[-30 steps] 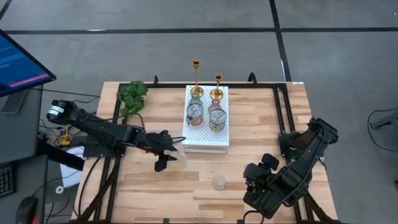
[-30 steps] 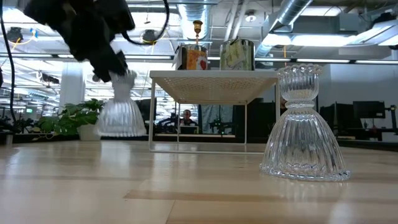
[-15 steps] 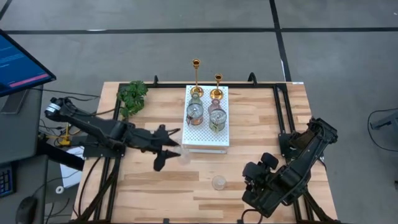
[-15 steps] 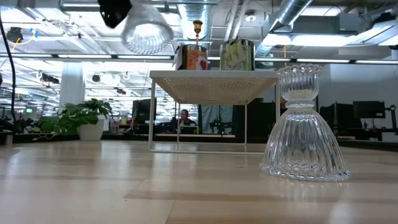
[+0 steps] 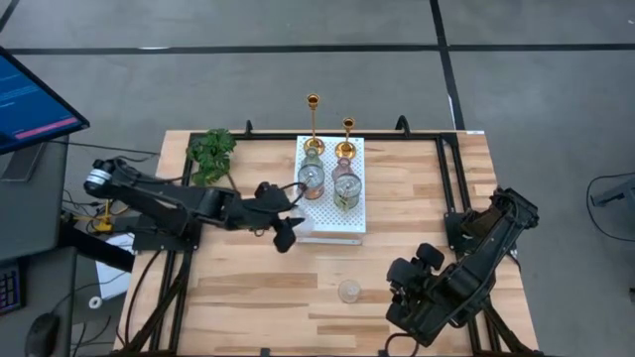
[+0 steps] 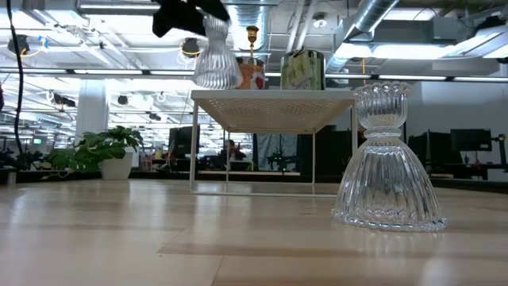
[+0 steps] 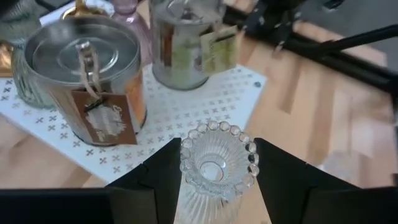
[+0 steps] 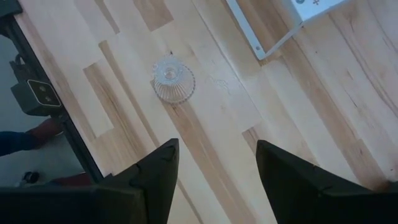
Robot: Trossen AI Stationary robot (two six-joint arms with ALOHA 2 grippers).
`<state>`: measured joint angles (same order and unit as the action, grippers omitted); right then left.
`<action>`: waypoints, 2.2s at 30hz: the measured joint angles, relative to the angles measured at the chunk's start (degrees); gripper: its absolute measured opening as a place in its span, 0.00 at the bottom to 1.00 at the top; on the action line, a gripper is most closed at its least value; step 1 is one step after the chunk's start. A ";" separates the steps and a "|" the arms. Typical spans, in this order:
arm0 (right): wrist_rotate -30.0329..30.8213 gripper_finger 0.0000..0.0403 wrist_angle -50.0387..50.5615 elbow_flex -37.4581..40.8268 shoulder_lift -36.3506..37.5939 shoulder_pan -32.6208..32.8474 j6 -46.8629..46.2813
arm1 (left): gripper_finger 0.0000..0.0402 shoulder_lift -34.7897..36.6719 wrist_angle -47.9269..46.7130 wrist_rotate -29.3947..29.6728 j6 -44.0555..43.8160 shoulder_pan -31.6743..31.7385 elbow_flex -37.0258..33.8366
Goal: Pick & Place candle stick holders
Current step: Put the top transparent glass candle holder on the shelf, then put the transparent glass candle holder on the shelf
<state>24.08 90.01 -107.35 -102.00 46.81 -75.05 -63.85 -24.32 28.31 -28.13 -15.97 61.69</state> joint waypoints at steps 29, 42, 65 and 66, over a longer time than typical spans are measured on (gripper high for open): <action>0.66 0.51 0.01 0.00 0.00 -0.44 0.02 | 0.47 -6.74 0.31 1.06 5.86 4.55 3.71; 1.60 0.51 0.01 0.00 0.00 -0.44 0.02 | 0.55 -6.89 0.20 -0.06 9.15 4.42 3.63; 1.99 0.51 0.01 0.00 0.00 -0.45 -1.07 | 0.59 -6.89 3.01 2.06 15.20 4.42 3.60; 1.99 0.51 0.00 0.00 0.00 -0.45 -1.07 | 0.59 -6.89 3.25 2.10 15.64 4.42 3.60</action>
<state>26.06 90.01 -107.35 -102.00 46.35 -76.12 -70.73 -21.07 30.41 -12.49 -11.55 65.30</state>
